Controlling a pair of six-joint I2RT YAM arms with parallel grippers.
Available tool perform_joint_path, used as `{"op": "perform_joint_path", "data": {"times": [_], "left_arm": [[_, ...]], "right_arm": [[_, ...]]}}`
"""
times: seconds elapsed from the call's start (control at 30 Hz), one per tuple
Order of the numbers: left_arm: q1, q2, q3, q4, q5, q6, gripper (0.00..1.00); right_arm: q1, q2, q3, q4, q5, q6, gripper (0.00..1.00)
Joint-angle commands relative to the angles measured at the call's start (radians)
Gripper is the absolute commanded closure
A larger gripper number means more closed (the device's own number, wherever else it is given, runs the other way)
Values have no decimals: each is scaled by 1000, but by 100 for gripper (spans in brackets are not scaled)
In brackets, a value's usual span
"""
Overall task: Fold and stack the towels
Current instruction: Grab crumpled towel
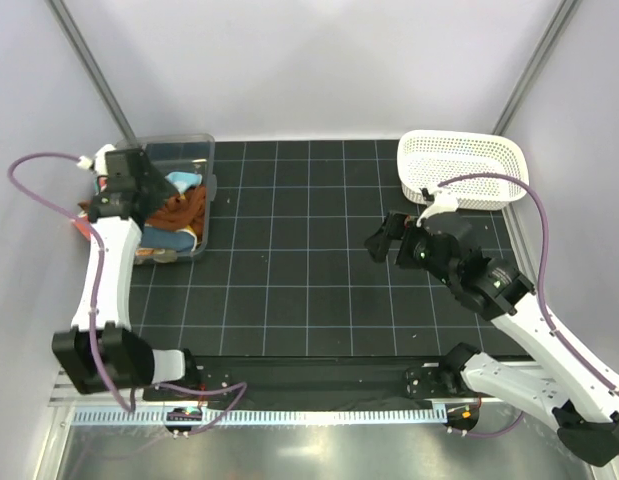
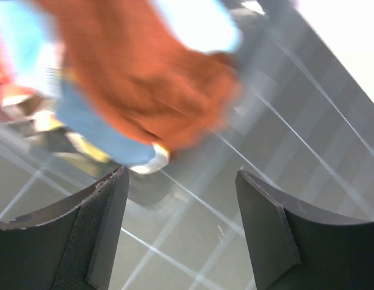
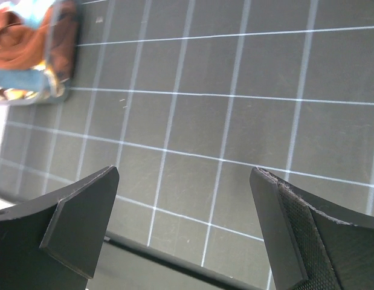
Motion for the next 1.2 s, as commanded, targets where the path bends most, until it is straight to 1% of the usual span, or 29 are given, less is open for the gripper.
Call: {"op": "perform_joint_path", "data": {"times": [0.0, 0.03, 0.07, 0.13, 0.17, 0.27, 0.37, 0.53, 0.57, 0.63, 0.67, 0.73, 0.77, 0.8, 0.9, 0.93, 1.0, 1.03, 1.13, 1.17], "left_arm": [[152, 103, 11, -25, 142, -86, 27], [169, 125, 5, 13, 170, -100, 28], [178, 145, 3, 24, 167, -123, 30], [177, 188, -6, 38, 144, -132, 31], [177, 197, -13, 47, 104, -138, 31], [178, 213, -59, 91, 73, -152, 31], [177, 221, -92, 137, 89, -158, 35], [177, 271, -86, 134, 60, -143, 47], [177, 277, -86, 141, 60, -143, 55], [177, 288, -80, 151, 82, -132, 62], [177, 293, -61, 153, 87, -129, 70], [177, 303, -27, 150, 101, -111, 82], [177, 306, -12, 147, 109, -106, 96], [177, 305, 24, 144, 119, -102, 100], [172, 256, 97, 151, 230, -83, 100], [168, 235, 126, 163, 307, -80, 100], [130, 187, 190, 173, 383, -53, 100], [110, 173, 271, 167, 453, -45, 100], [7, 113, 364, 179, 578, -71, 100], [-21, 97, 365, 206, 663, -88, 100]], "right_arm": [[-1, -82, -40, 123, -93, -35, 0], [-1, -95, -61, 156, -102, -40, 0], [-2, -104, -69, 167, -107, -45, 0], [-1, -123, -75, 181, -110, -51, 0], [-1, -124, -74, 181, -107, -58, 0], [-1, -113, -57, 160, -104, -75, 0], [-1, -104, -49, 147, -93, -95, 0], [-1, -90, -49, 146, -61, -104, 0], [-1, -90, -48, 147, -61, -103, 0], [-1, -86, -40, 146, -67, -97, 0], [-1, -84, -37, 143, -67, -95, 0], [-1, -83, -25, 137, -73, -83, 0], [-2, -84, -19, 132, -73, -80, 0], [-1, -86, -5, 120, -73, -72, 0], [-1, -90, 29, 94, -67, -58, 0], [-1, -93, 37, 89, -66, -60, 0], [-2, -100, 63, 77, -41, -65, 0], [-1, -100, 73, 68, -23, -66, 1], [-1, -100, 124, 29, 54, -69, 0], [-1, -98, 138, 17, 77, -66, 0]]}}
